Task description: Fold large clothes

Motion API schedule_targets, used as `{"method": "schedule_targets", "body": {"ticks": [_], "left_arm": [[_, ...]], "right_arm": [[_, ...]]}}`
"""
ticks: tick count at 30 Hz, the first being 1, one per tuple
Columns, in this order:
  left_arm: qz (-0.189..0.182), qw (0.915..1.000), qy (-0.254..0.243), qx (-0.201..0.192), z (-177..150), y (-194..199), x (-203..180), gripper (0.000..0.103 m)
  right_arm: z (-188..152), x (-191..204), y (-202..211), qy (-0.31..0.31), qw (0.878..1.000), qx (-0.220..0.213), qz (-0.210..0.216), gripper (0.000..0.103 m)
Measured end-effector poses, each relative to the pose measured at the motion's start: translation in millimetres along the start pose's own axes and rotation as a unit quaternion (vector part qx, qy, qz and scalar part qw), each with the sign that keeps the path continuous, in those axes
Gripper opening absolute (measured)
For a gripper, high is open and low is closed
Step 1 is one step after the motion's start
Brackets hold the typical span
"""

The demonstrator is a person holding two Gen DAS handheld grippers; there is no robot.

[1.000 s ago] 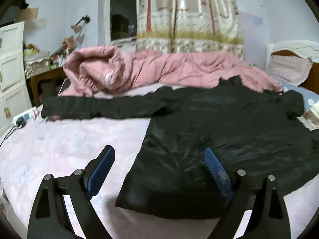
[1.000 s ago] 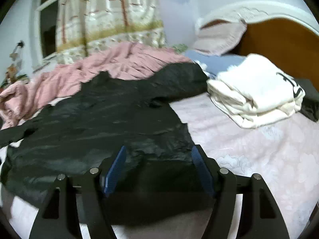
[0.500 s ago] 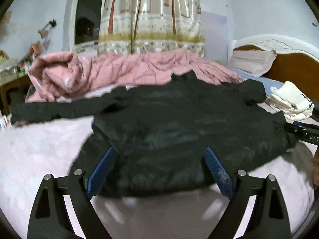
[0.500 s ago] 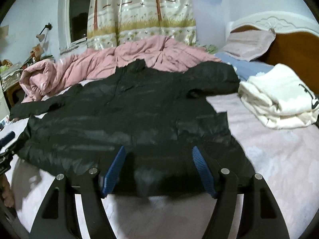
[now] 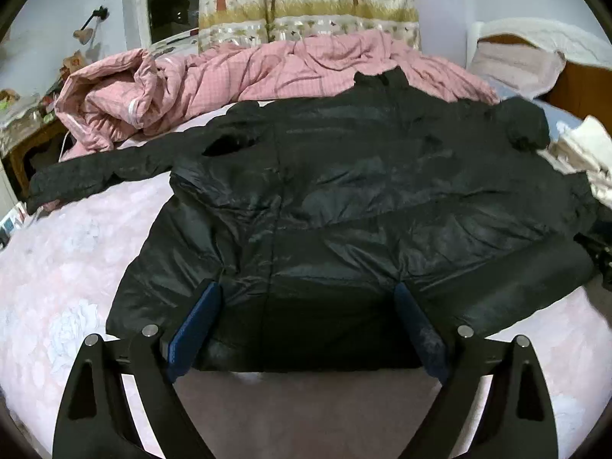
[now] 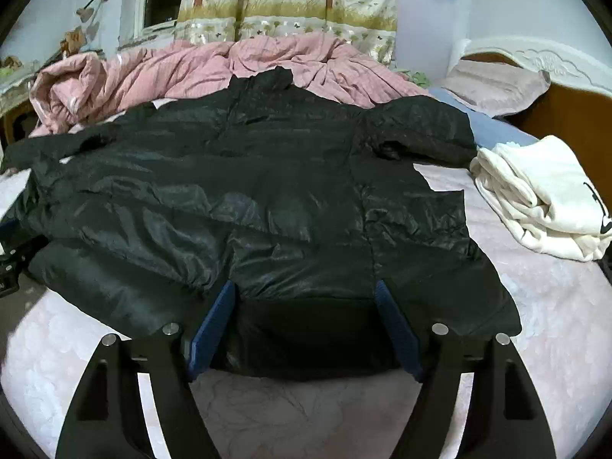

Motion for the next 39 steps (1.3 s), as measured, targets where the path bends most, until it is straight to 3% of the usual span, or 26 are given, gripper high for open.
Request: {"method": "schedule_targets", "body": {"ticks": [3,7,11,18,21,26,31,35,39], "left_arm": [[0.013,0.9998,-0.012,-0.001,-1.2,1.0,-2.3,0.092],[-0.021,0.9987,-0.006,-0.046,6.1,26.7,-0.7,0.089],[-0.012,0.9955,-0.056,-0.076,10.8,53.4,-6.8,0.089],[-0.008,0.9962,-0.084,-0.023,-14.0,39.5,-9.4,0.092],[0.006,0.9953,-0.097,-0.006,-21.3,31.8,-8.6,0.093],[0.023,0.995,-0.097,-0.004,-22.2,30.4,-5.2,0.1],[0.054,0.9949,-0.084,-0.013,-11.0,26.1,10.4,0.1],[0.063,0.9904,-0.117,-0.039,11.7,26.2,13.0,0.1],[0.056,0.9847,-0.161,-0.034,17.5,16.3,5.7,0.1]], "right_arm": [[-0.4,0.2,-2.7,0.004,1.0,0.002,-0.005,0.08],[4.9,-8.9,11.5,-0.02,0.999,-0.032,-0.006,0.08],[-1.0,-12.1,37.5,-0.008,0.998,-0.058,-0.001,0.085],[-26.1,-7.3,45.2,0.021,0.999,-0.032,-0.021,0.087],[-36.6,-14.2,41.4,0.03,0.998,-0.011,-0.059,0.088],[-46.8,-21.2,39.7,0.032,0.996,0.011,-0.078,0.09],[-41.3,-35.3,26.6,0.006,0.996,0.018,-0.087,0.095],[-27.8,-46.0,11.1,-0.001,0.994,0.021,-0.109,0.095],[-11.9,-30.2,11.1,0.072,0.991,-0.018,-0.116,0.095]]}}
Point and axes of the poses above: each gripper's, at about its wrist camera, not at the fingertips, and y roughly against the way its jaws point, x to its left, z to its top, the point moved 10 cm from there along -y, roughly the way its jaws point, and after that the axes turned 7 degrees about -z, right-handed, at the moved point
